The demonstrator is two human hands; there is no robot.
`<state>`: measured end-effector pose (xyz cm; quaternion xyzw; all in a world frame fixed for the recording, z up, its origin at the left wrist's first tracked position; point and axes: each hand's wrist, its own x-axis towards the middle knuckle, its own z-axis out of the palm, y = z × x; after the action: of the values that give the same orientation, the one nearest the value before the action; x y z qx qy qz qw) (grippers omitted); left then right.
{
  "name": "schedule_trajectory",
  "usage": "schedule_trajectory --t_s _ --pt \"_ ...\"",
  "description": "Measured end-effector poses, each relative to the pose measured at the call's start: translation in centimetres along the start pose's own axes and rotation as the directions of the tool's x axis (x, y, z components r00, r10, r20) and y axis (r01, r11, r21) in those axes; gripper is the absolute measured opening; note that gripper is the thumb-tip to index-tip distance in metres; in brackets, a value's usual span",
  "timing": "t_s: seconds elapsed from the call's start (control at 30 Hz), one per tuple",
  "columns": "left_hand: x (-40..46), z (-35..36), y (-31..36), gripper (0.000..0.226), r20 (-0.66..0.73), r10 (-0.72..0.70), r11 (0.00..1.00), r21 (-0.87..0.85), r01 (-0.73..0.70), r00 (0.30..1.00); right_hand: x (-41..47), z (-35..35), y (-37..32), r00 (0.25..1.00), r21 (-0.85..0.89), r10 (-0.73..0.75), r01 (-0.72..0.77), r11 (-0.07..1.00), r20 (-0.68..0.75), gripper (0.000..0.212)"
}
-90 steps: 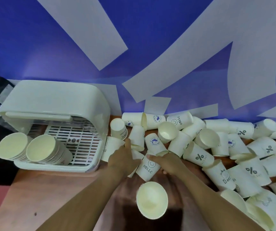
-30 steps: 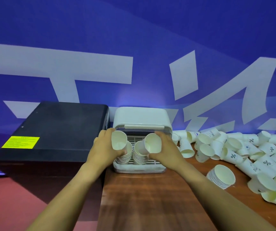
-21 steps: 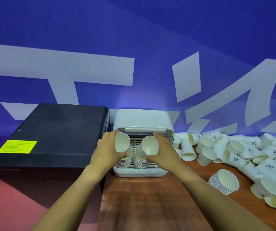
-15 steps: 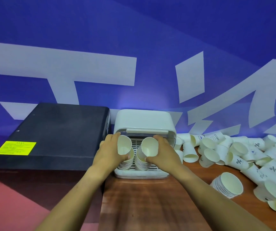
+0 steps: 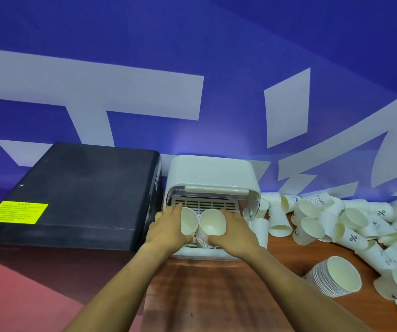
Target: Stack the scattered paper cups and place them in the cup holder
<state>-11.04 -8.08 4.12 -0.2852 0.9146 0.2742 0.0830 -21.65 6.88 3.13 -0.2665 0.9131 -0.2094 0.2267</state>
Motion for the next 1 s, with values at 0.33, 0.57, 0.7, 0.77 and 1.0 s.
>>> schedule_trajectory --t_s 0.33,0.57,0.7,0.77,1.0 --pt "-0.6 0.1 -0.2 0.091 -0.05 0.025 0.999 -0.037 -0.027 0.998 -0.5 -0.3 0.9 1.0 0.025 0.007 -0.007 1.0 0.027 0.076" --pt "-1.9 -0.4 1.1 0.081 -0.159 0.131 0.99 -0.024 -0.136 0.979 -2.0 -1.4 1.1 1.0 0.056 -0.02 0.021 0.998 -0.018 0.067" --pt "-2.5 -0.2 2.5 0.076 -0.204 0.195 0.979 -0.014 -0.202 0.959 -3.2 -2.1 1.4 0.997 0.074 -0.045 0.05 0.996 -0.067 0.059" --pt "-2.7 0.1 3.4 0.072 -0.217 0.222 0.973 -0.008 -0.229 0.951 -3.6 -2.6 1.9 0.994 0.08 -0.061 0.069 0.994 -0.094 0.054" --pt "-2.6 1.4 8.5 0.045 -0.262 0.267 0.961 -0.007 -0.278 0.927 -3.8 -6.1 5.2 0.986 0.123 -0.074 0.092 0.988 -0.147 0.037"
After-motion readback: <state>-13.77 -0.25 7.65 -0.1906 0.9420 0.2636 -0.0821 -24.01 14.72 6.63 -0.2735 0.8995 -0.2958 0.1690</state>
